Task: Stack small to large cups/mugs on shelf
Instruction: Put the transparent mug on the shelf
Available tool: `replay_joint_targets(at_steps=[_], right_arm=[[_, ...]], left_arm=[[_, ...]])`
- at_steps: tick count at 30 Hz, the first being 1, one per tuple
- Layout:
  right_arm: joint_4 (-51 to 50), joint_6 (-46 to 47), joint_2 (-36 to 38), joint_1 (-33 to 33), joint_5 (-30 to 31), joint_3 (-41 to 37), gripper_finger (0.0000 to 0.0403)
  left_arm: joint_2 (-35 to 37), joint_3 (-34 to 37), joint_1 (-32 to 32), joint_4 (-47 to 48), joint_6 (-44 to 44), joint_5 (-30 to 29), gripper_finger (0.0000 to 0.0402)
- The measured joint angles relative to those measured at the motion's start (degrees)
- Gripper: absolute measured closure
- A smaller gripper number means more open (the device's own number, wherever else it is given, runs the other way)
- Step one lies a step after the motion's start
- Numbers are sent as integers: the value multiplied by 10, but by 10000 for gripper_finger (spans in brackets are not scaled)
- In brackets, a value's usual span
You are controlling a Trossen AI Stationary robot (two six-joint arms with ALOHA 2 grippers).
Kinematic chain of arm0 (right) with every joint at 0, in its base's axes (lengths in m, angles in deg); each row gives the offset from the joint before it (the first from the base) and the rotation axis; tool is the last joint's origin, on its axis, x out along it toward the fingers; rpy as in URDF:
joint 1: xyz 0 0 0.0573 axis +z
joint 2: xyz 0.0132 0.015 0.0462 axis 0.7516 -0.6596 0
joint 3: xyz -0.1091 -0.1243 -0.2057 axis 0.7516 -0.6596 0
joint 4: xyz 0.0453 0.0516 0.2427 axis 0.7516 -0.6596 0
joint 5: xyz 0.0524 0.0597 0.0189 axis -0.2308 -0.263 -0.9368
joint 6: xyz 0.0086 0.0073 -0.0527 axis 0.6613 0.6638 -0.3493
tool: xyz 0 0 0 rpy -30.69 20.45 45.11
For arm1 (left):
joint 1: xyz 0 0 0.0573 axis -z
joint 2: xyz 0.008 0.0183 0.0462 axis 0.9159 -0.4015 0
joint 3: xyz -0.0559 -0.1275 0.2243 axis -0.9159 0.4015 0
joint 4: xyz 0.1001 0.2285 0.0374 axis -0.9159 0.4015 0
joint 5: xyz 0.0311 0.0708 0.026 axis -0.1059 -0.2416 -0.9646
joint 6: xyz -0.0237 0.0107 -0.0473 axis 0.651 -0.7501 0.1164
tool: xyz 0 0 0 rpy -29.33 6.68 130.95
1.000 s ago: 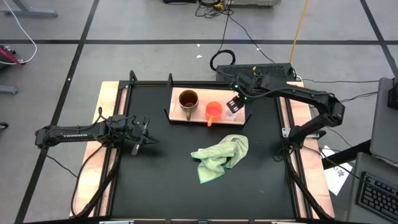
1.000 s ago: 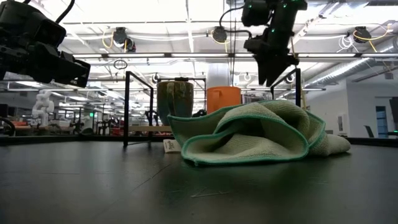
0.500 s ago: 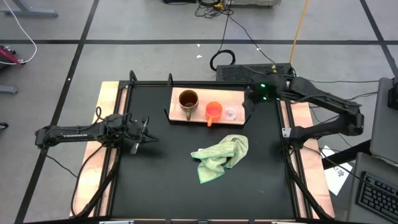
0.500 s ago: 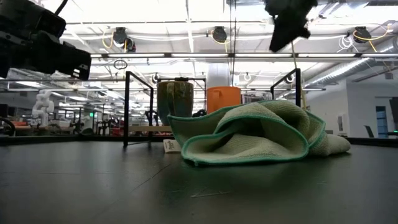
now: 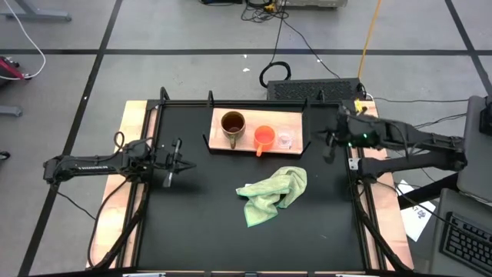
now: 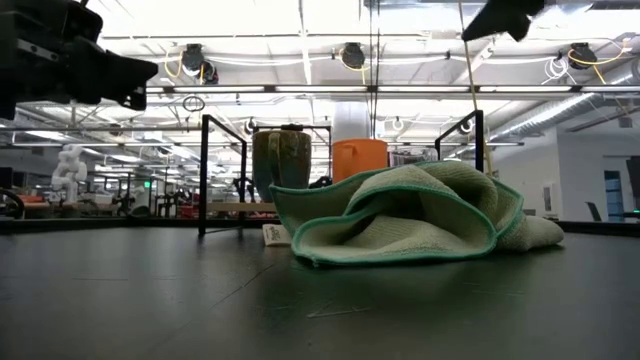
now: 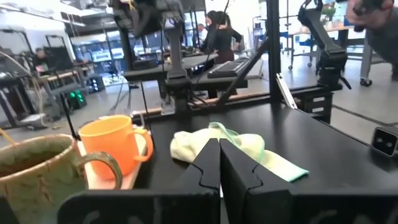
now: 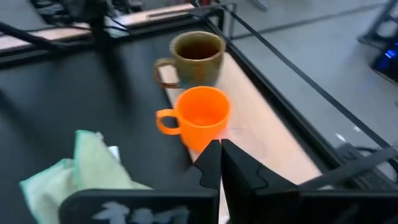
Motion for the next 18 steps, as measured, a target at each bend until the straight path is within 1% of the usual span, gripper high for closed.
replay_joint_targets(at_steps=[3, 7, 10, 13, 18], right_arm=[[41, 0, 53, 27, 0, -74, 402], [98, -4, 128, 59, 0, -174, 403], [143, -4, 179, 77, 1, -233, 403], [184, -20, 216, 94, 0, -281, 403], [260, -58, 260, 124, -1, -356, 403]], left_arm=[[2, 0, 0, -7, -4, -12, 400], [9, 0, 0, -3, -16, -13, 401], [13, 0, 0, -4, -19, -13, 401], [15, 0, 0, -2, -9, -13, 401], [15, 0, 0, 44, 8, 5, 401]])
